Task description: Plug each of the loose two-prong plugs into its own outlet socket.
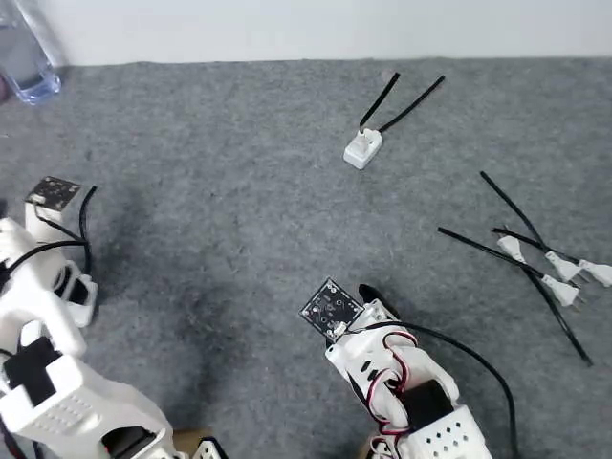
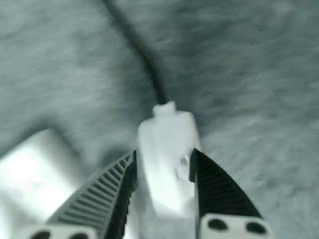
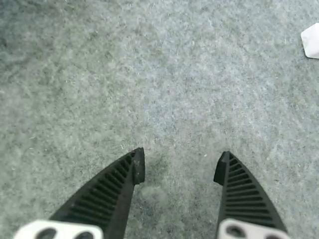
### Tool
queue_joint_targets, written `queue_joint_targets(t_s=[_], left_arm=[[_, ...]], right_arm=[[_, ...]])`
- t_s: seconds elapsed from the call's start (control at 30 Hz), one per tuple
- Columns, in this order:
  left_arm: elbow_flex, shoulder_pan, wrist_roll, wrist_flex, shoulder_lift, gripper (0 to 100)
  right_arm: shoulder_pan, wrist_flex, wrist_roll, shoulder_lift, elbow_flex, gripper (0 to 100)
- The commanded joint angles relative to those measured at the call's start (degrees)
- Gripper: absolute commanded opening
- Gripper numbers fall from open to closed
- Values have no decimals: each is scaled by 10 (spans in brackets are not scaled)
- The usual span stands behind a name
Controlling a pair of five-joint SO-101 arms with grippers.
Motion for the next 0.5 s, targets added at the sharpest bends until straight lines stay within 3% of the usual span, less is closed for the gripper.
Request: queue_joint_targets(t_s=[0.0,0.47], left_arm=[[40,8,-4,-5,-2,167],[29,47,-4,24,-9,152]], right_arm=[[7,-5,-5,3,9,231],[7,4,-5,1,9,231]])
